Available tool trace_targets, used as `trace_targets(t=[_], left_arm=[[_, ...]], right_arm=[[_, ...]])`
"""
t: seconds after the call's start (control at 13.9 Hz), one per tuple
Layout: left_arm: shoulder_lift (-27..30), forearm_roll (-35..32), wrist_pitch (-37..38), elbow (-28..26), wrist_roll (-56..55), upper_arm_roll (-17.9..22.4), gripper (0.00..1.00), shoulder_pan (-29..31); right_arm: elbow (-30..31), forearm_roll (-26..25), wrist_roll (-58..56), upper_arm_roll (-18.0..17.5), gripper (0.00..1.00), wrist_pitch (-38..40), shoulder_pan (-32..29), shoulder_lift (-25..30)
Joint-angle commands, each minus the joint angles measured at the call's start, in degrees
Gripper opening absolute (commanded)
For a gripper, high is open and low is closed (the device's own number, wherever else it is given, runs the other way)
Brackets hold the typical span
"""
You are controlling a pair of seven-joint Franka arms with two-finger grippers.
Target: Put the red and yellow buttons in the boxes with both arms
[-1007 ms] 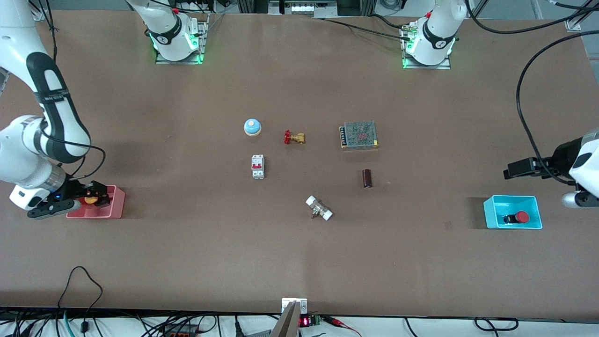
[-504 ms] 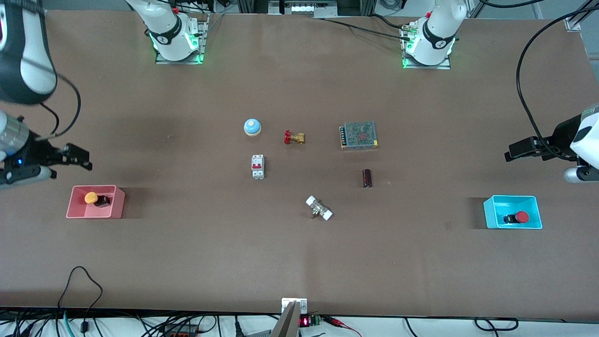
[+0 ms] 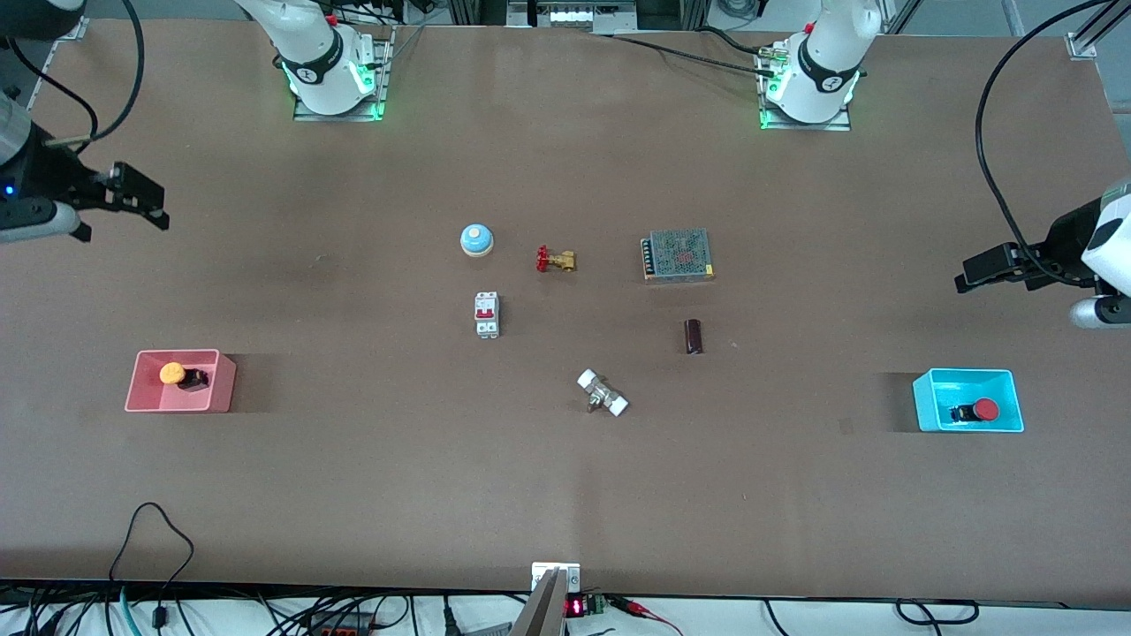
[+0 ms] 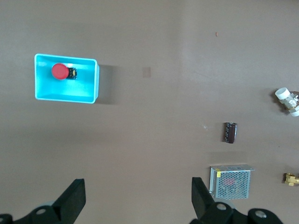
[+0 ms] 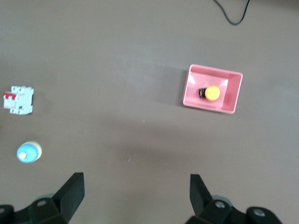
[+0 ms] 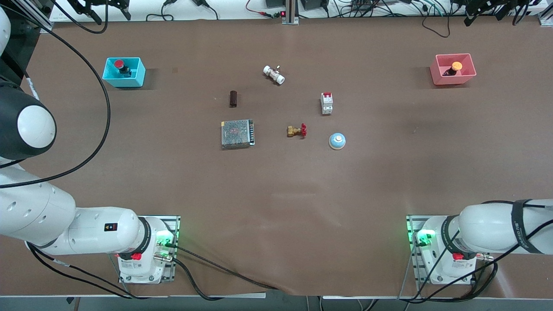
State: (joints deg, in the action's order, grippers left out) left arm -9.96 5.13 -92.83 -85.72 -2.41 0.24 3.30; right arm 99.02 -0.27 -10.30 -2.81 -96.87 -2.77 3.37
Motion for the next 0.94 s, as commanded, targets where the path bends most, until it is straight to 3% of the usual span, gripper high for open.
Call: trace_targets(t=[0.0,0.72,0.86], left_arm=[[2.7,-0.7,1.4,-1.7,-3.5,0.1,1.0,0.4],[2.7,-0.6,1.7,2.9,-2.8,-0.2,1.0,0.2],[2.8,-0.6,2.3,2.8,-2.2,-0.4,1.0,-0.3]], right_arm=[[0.2,-0.3,2.3,3.3,1.0,1.3,2.6,0.1],[0.0,-1.1,2.2,3.2,1.0,1.1,4.3,-0.1],[-4.0,-1.1,2.0,3.1,1.0,1.5,4.2,-1.4]])
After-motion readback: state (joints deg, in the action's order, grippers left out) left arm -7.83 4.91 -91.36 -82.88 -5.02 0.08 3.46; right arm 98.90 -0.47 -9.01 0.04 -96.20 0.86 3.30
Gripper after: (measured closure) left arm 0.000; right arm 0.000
